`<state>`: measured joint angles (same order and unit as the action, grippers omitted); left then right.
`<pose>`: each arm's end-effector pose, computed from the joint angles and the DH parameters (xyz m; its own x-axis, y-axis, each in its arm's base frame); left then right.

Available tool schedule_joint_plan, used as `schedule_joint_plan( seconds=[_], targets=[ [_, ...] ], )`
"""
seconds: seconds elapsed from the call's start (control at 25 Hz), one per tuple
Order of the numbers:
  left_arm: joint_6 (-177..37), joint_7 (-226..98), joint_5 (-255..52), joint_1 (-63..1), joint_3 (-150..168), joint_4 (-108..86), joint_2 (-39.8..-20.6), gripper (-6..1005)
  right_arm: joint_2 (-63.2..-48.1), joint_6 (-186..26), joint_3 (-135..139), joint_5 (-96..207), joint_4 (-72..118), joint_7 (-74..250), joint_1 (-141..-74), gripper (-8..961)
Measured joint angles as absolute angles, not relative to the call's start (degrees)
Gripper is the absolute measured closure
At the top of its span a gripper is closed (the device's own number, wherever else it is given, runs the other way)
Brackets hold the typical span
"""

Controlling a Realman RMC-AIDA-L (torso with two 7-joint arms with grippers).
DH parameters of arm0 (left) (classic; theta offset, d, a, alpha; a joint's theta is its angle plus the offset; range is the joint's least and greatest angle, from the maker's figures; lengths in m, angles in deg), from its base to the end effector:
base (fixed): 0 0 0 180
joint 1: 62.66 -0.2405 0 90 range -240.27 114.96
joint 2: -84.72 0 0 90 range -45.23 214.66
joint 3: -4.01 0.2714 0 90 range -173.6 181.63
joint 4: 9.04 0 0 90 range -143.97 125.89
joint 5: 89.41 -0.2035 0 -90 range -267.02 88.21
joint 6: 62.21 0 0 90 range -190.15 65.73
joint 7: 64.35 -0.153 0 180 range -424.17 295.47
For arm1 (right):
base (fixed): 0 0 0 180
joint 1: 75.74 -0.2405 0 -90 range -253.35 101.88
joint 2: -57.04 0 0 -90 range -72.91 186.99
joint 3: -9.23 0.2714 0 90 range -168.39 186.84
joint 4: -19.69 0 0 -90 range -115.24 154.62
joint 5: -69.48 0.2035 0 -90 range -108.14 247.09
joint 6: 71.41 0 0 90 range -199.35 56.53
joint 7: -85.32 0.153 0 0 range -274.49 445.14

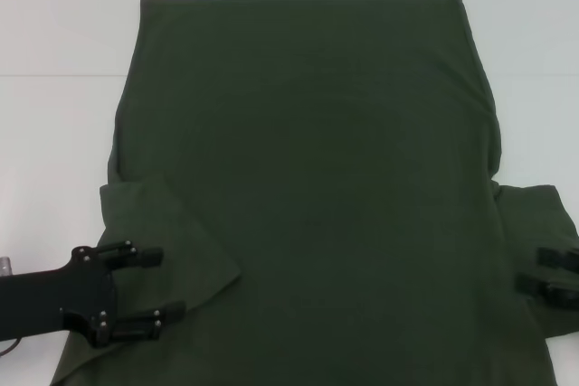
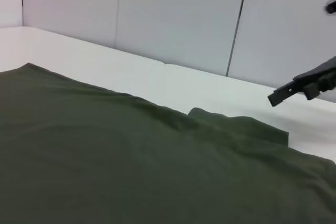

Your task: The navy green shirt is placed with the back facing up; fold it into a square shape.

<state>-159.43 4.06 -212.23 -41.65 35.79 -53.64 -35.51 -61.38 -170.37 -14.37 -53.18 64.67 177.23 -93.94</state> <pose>-0.3158 0.2774 0.0027 0.8563 0.2740 0.4378 0.3995 -0.8887 -0.2251 0.3417 0.2643 0.0345 0.5515 -0.6030 -0.5764 -0.7757 -0.6248 -0.0887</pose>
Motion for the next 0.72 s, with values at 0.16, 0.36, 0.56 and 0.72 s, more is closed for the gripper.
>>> schedule_joint_plan(
  seconds=[0.16,0.36,0.56,0.72],
  targets=[
    [-159.98,3.96,-212.06,-41.61,36.04,-53.95,-35.47,185,-60.10,-172.19,-14.10,-61.00,74.63,198.20,-94.55,12],
    [-160.51,3.79,-212.13,-41.08,36.25,-54.01,-35.36,185,-58.63,-175.51,-14.29,-70.66,81.81,216.15,-97.84,12],
    [-160.97,3.76,-212.19,-40.89,36.27,-54.14,-35.21,186,-57.97,-176.88,-14.53,-78.80,83.46,225.81,-102.79,11],
    [-161.18,3.75,-212.07,-40.90,36.09,-54.16,-35.07,185,-58.02,-174.23,-14.63,-85.64,82.75,227.97,-106.72,11]
  ],
)
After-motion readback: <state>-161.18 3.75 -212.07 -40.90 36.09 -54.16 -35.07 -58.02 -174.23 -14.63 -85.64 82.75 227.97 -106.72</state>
